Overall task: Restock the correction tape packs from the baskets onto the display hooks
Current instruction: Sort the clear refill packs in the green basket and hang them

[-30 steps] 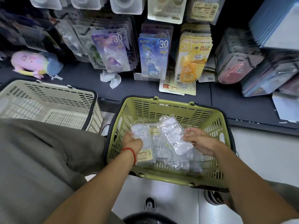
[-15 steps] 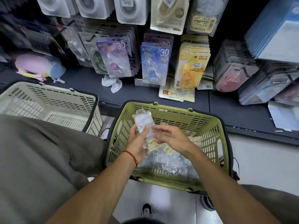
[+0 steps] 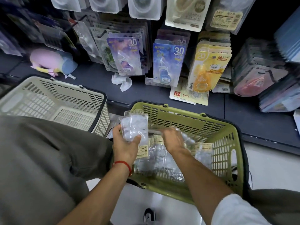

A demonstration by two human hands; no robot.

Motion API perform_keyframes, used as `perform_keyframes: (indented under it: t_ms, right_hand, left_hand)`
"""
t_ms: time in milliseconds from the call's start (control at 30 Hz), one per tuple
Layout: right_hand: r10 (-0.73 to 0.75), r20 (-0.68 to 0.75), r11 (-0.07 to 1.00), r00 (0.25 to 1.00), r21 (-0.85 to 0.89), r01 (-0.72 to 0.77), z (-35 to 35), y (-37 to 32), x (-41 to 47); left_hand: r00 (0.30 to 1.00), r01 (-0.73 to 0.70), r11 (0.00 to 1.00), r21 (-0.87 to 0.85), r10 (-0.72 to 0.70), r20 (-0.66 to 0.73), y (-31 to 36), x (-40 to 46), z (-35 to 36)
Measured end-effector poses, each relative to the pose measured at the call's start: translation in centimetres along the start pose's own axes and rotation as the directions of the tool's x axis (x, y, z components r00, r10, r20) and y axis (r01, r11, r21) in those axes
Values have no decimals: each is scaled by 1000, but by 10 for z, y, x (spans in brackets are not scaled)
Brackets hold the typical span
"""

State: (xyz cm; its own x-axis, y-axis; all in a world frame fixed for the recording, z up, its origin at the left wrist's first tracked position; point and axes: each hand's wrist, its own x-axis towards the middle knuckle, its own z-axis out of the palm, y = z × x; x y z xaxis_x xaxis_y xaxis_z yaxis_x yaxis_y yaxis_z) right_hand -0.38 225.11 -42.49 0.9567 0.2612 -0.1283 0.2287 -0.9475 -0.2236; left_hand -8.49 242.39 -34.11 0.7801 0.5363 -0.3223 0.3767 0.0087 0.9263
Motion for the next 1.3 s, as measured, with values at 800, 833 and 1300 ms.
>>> perform_keyframes:
  t_ms: [800, 833, 1300]
  right_hand:
    - [239, 92, 813, 967, 526, -251, -41, 27, -62]
    - [168, 146, 904, 975, 372, -212, -34, 28, -58]
    - [75, 537, 911, 840, 306, -277, -44, 89, -45]
  left_hand:
    - [987, 155, 970, -185, -144, 75, -16, -18, 31]
    - [992, 120, 975, -187, -113, 51, -14, -15, 27]
    - [985, 169, 964, -206, -172, 6, 6, -1, 53]
